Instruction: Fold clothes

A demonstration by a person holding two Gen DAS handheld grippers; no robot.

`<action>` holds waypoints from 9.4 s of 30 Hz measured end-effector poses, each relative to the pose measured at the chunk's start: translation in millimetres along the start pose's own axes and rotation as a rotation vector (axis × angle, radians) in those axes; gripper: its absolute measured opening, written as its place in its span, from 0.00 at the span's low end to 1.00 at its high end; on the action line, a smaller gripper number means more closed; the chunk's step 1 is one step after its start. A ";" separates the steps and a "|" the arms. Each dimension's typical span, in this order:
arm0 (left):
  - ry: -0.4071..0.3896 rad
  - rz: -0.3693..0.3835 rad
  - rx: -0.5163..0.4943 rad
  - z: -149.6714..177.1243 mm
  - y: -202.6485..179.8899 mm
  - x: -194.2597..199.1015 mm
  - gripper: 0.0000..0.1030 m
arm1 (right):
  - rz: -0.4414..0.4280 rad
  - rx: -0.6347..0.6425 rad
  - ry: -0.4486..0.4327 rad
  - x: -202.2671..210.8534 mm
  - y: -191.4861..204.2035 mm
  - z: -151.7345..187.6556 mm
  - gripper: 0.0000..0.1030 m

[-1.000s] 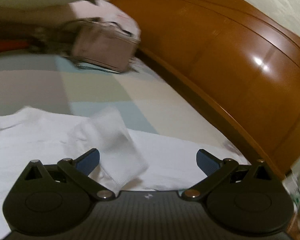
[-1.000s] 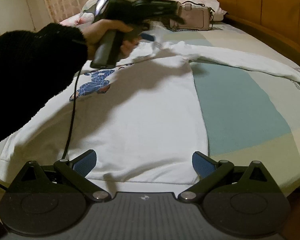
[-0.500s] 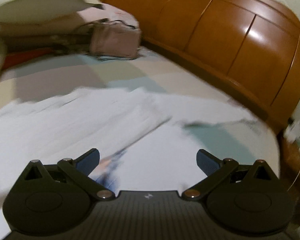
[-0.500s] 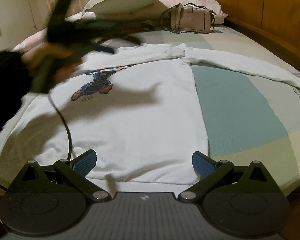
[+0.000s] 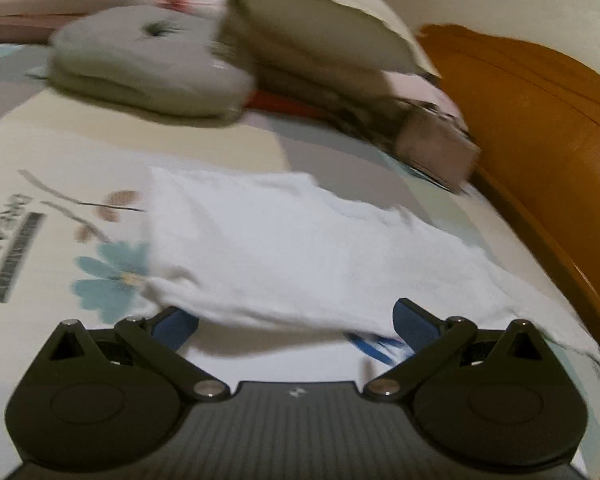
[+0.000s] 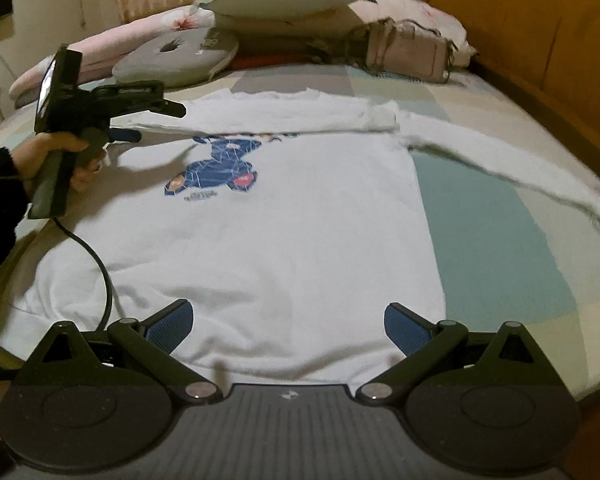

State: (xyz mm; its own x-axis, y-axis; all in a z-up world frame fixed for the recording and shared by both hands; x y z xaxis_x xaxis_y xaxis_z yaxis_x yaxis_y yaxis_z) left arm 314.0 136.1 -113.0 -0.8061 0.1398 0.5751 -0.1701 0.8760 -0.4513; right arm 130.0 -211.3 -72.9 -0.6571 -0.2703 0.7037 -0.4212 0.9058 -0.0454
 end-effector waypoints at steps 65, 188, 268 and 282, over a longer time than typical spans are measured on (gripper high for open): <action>0.337 -0.021 -0.465 3.1 -37.0 -17.2 0.99 | 0.040 -0.094 0.082 -18.2 -24.0 -2.9 1.00; 0.119 0.149 -0.681 105.5 -183.5 63.0 0.99 | 0.284 -0.640 -0.366 -144.0 -381.7 -43.3 1.00; 0.146 0.151 -0.723 74.9 -80.0 160.5 0.99 | 0.019 -0.305 -0.399 -154.4 -160.5 -225.9 1.00; 0.177 0.124 -0.742 75.5 -62.7 179.0 0.99 | -0.074 -0.255 -0.389 -180.0 -91.3 -248.6 1.00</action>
State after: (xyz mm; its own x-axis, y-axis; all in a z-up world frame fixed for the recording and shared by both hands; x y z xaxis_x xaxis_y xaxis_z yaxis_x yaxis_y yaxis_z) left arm 137.6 71.3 -33.3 -0.6815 0.2736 0.6787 0.3902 0.9205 0.0206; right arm 442.2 -164.3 -19.1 -0.8369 -0.3955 0.3783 -0.3409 0.9175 0.2051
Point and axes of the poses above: each gripper's, at about its wrist camera, not at the fingertips, and x roughly against the way its jaws point, y to its left, z to its underside, the point moved 1 cm from there along -x, roughly the way its jaws point, and after that the axes turned 6 degrees about x, right-handed, at the moved point
